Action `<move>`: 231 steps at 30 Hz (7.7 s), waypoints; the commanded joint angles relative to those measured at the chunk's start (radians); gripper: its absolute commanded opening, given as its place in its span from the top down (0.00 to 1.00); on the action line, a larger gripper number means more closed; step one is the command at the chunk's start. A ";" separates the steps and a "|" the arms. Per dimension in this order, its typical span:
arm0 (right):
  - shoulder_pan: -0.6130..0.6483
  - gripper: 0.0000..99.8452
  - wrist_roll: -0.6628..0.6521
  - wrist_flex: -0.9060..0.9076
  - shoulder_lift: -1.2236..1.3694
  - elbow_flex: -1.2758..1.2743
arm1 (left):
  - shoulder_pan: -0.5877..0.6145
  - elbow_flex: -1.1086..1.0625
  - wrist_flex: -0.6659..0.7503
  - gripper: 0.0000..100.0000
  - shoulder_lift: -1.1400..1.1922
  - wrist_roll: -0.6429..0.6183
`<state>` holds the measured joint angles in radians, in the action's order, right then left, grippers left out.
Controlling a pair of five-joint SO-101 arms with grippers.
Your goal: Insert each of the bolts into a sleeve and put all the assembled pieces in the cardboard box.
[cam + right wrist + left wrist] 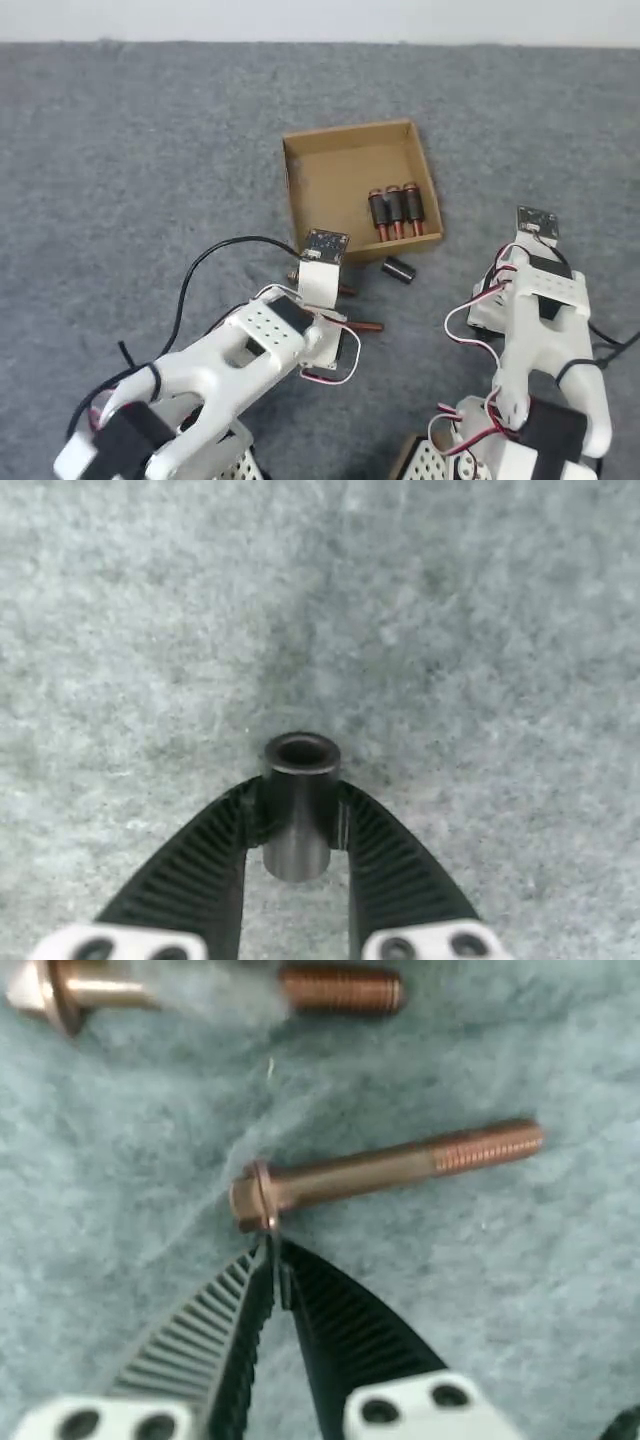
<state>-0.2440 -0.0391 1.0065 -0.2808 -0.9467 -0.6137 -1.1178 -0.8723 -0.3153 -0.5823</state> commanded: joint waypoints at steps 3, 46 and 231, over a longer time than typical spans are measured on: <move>-0.005 0.99 -0.009 -0.004 -0.059 0.005 | 0.035 0.077 0.110 0.99 0.057 -0.011; -0.004 0.99 -0.015 -0.004 -0.059 0.005 | 0.201 0.355 0.201 0.89 0.305 -0.153; 0.819 0.99 0.129 -2.259 0.097 -0.658 | 0.568 -0.079 0.893 0.99 -0.347 0.244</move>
<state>0.5646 0.0299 -1.2367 -0.1811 -1.6494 -0.0384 -1.3004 -0.0192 -0.6145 -0.3475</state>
